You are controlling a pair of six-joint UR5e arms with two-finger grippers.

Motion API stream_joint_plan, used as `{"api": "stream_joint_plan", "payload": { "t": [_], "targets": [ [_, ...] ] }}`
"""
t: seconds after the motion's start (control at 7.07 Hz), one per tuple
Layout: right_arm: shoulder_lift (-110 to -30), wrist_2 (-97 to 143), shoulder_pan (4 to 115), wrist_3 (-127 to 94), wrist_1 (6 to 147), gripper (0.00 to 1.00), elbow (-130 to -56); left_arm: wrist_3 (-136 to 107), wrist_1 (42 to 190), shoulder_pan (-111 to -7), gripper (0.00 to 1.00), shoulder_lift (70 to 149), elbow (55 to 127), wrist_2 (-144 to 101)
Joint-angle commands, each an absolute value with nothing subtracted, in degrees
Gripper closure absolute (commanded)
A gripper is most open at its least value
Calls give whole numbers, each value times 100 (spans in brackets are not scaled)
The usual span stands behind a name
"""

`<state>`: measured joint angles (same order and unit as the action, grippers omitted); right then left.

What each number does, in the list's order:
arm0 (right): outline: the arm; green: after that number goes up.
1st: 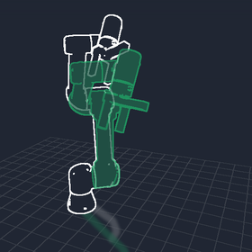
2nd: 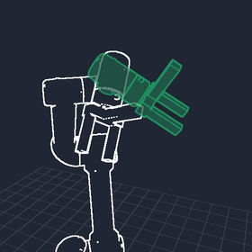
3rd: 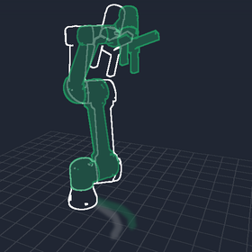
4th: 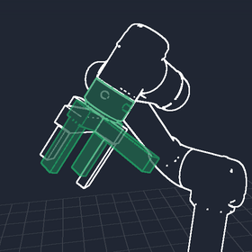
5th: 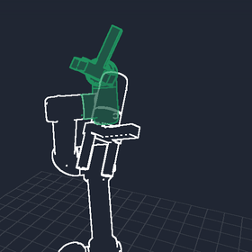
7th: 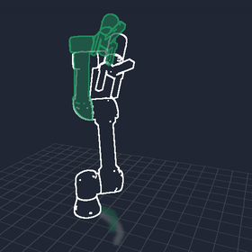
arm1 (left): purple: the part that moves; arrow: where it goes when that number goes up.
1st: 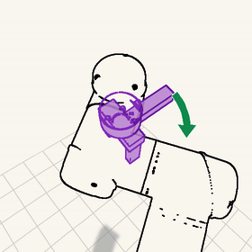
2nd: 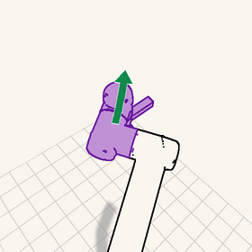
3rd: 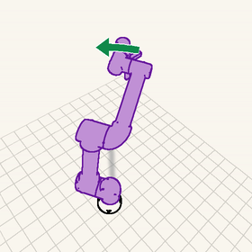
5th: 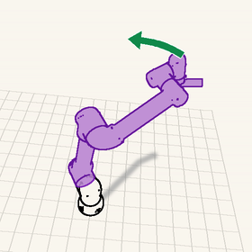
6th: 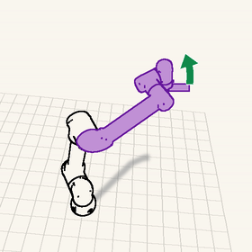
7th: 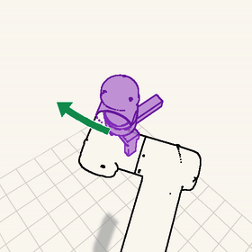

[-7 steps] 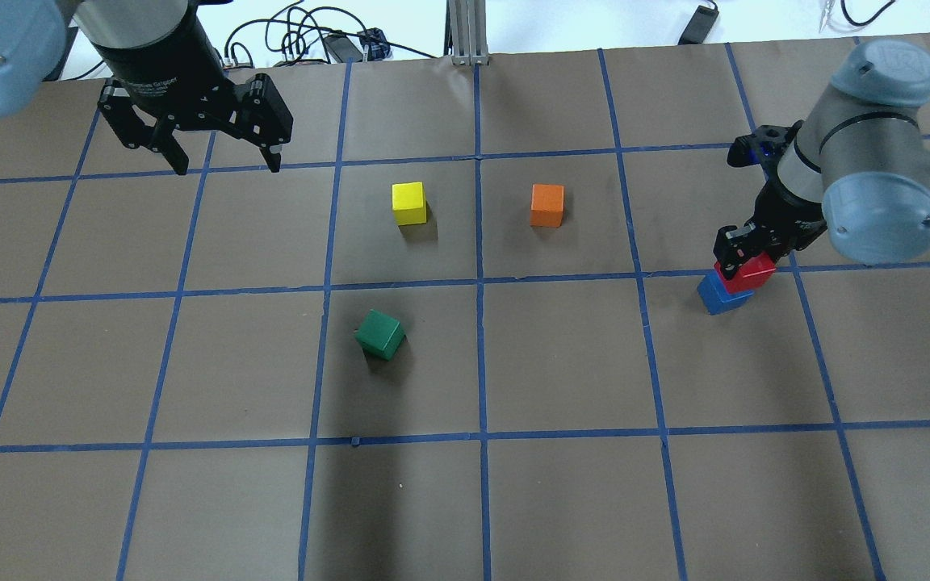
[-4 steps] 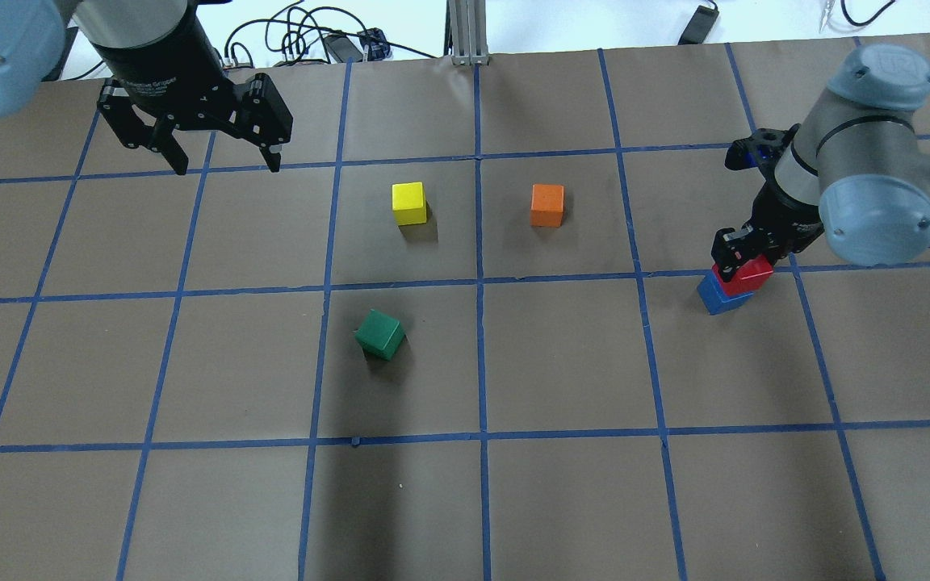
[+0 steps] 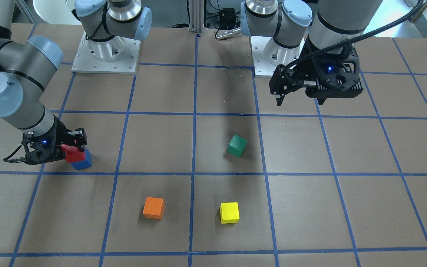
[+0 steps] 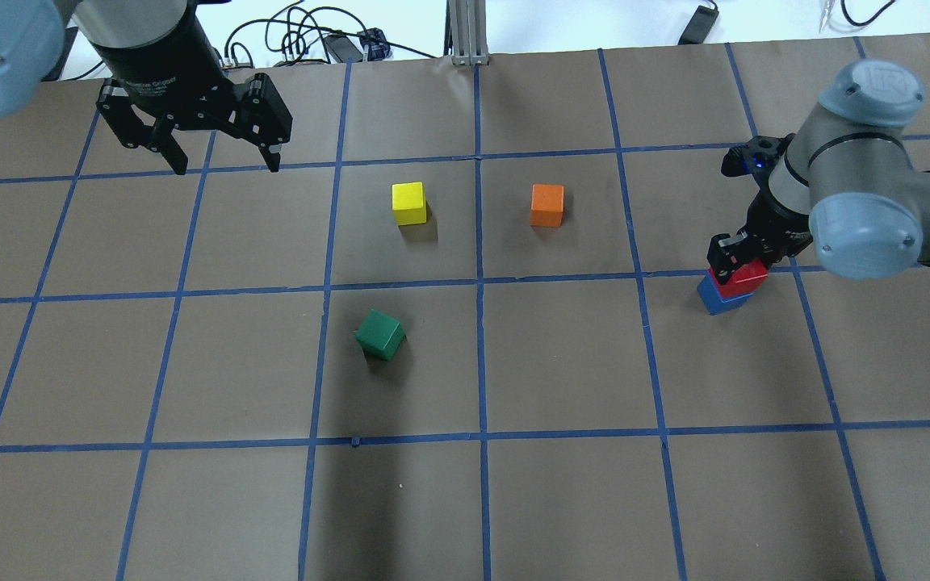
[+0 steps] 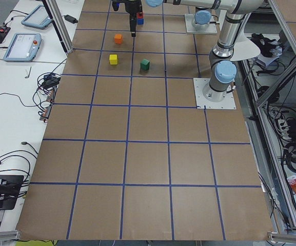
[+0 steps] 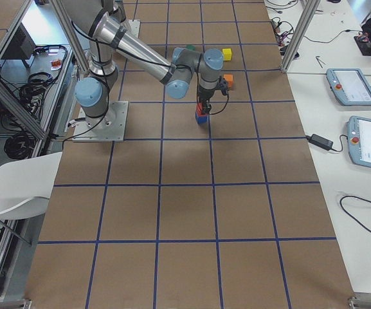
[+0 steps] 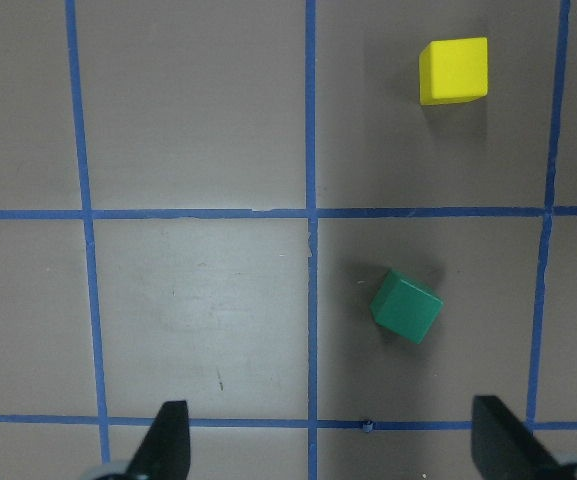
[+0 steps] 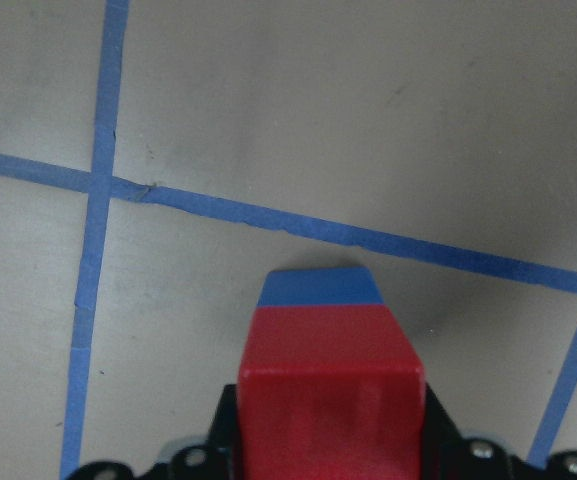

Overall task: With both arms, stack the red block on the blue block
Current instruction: 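Lower the red cube onto the blue cube with the right gripper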

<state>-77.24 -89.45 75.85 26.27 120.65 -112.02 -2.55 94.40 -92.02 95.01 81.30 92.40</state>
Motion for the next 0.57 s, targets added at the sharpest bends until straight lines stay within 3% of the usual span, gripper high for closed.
{"api": "stream_joint_plan", "payload": {
  "t": [0.0, 0.14, 0.42],
  "targets": [
    [-7725, -8947, 7585, 2654, 12103, 5, -11232, -255, 9439, -9202, 0, 9492, 8130, 9237],
    [-7717, -8956, 7585, 2663, 12103, 0, -11224, -255, 9439, -9202, 0, 9501, 8130, 9246],
    [-7804, -9025, 7594, 2584, 12076, 0, -11180, -255, 9439, -9202, 0, 9492, 8139, 9255]
  ]
}}
